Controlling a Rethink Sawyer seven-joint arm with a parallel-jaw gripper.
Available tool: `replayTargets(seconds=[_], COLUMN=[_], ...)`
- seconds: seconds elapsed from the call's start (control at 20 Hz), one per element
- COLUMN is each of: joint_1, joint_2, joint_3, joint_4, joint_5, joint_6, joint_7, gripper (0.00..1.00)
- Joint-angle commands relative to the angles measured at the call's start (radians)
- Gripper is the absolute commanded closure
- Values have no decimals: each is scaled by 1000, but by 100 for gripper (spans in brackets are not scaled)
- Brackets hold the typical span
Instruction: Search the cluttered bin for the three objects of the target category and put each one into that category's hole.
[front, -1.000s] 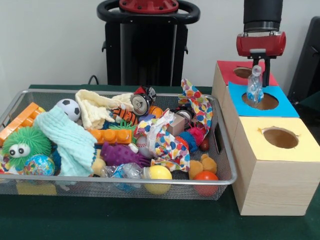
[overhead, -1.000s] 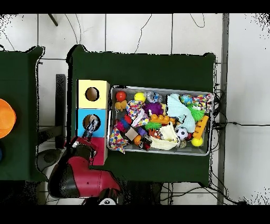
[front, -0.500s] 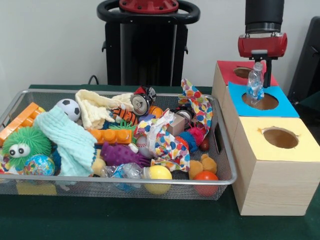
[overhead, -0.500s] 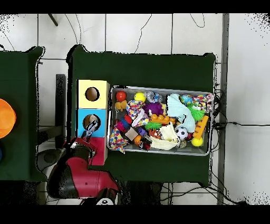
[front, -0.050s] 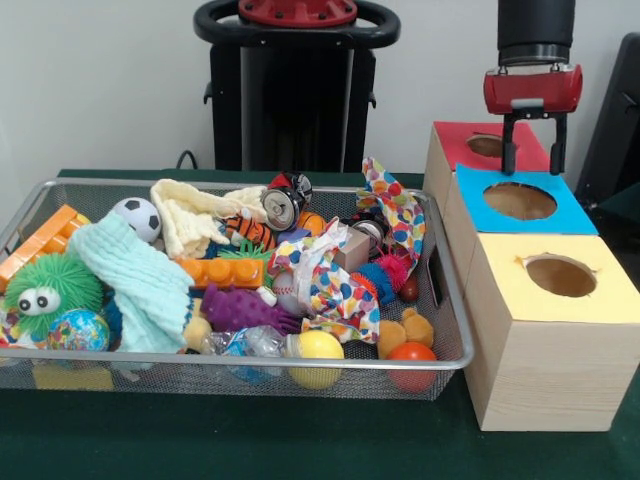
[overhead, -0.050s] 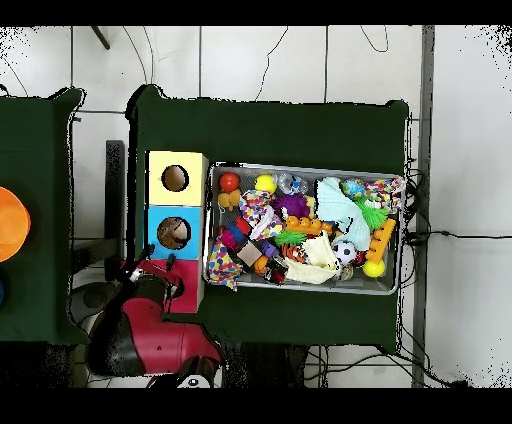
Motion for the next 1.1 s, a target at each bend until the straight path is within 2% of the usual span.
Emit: replayTargets(seconds=[0.05, 0.5, 0.75, 0.95, 1.1], joint_1=[-9, 2, -5, -32, -73], joint_2=[69, 66, 53, 28, -6], joint_3=[26, -2, -49, -56, -34], joint_4=[-29, -27, -20, -21, -6], joint_5=[22, 18, -20, -41, -74], joint_6=[45, 74, 196, 210, 226], joint_7=[138, 101, 9, 2, 8], gripper=[0, 0, 0, 0, 0])
